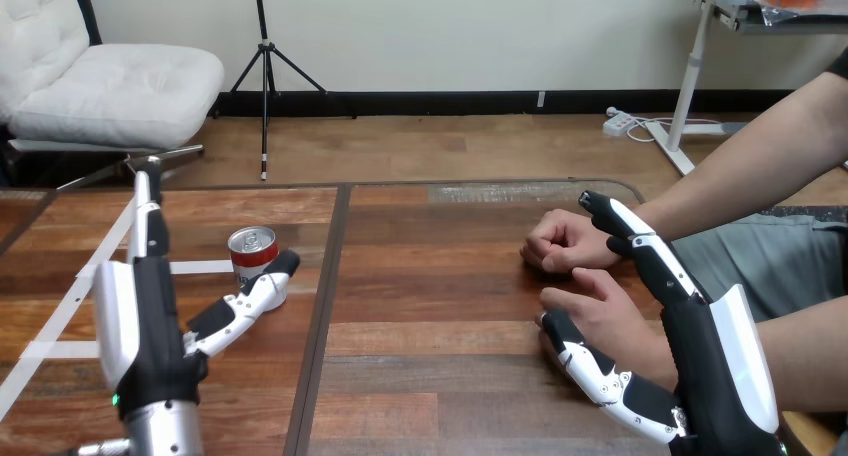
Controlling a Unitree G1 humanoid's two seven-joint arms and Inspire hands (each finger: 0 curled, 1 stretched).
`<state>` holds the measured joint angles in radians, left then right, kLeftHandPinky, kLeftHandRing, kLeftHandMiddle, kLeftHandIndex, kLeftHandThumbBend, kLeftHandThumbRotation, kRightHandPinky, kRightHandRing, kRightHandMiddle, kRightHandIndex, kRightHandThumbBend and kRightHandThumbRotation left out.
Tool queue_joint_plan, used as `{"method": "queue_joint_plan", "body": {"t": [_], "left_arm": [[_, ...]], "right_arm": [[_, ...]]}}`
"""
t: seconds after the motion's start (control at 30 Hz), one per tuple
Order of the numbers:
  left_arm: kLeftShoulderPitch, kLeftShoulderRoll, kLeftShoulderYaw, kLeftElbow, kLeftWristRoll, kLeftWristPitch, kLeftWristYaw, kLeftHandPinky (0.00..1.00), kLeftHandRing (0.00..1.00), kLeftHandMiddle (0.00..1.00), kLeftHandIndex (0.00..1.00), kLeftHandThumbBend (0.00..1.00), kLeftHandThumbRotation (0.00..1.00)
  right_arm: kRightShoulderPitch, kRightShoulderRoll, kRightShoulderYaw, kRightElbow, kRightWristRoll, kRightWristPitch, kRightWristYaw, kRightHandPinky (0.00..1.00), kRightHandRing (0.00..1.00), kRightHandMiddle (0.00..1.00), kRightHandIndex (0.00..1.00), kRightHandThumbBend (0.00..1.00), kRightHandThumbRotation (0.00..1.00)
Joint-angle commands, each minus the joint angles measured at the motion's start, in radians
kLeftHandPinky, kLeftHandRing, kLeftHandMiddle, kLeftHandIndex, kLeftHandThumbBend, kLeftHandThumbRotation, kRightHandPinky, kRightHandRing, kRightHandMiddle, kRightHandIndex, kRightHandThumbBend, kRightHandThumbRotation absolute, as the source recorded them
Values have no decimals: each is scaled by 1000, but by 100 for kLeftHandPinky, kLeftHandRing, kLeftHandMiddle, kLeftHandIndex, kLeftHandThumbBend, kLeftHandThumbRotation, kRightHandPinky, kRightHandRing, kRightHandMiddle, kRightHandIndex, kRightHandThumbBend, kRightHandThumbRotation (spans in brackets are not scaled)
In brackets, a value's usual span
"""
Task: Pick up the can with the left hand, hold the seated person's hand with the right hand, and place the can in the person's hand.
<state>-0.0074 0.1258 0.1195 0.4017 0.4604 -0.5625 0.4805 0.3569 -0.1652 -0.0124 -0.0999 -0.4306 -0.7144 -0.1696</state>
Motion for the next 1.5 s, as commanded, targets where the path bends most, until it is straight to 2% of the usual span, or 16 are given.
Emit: {"method": "queue_joint_plan", "body": {"t": [0.0, 0.43, 0.6, 0.97, 1.47], "left_arm": [[-105, 28, -19, 38, -21, 11, -14, 88, 93, 95, 96, 87, 33], [-178, 50, -31, 109, -52, 54, -49, 84, 90, 94, 95, 88, 33], [-192, 59, -43, 117, -40, 86, -44, 82, 90, 94, 95, 88, 35], [-225, 69, -55, 147, -35, 118, -39, 79, 89, 94, 95, 88, 37], [-261, 84, -71, 197, -42, 132, -25, 77, 87, 92, 94, 89, 37]], "right_arm": [[-62, -16, -4, 6, 13, -15, -1, 84, 88, 89, 88, 42, 34], [-61, -20, -5, 6, 14, -11, 3, 85, 88, 89, 88, 43, 33], [-59, -21, -6, 2, 12, -5, 4, 86, 89, 89, 88, 43, 33], [-60, -29, -5, 0, 10, -2, 4, 87, 89, 90, 88, 43, 34], [-63, -44, -3, -2, 7, 5, 6, 88, 90, 89, 87, 42, 36]]}}
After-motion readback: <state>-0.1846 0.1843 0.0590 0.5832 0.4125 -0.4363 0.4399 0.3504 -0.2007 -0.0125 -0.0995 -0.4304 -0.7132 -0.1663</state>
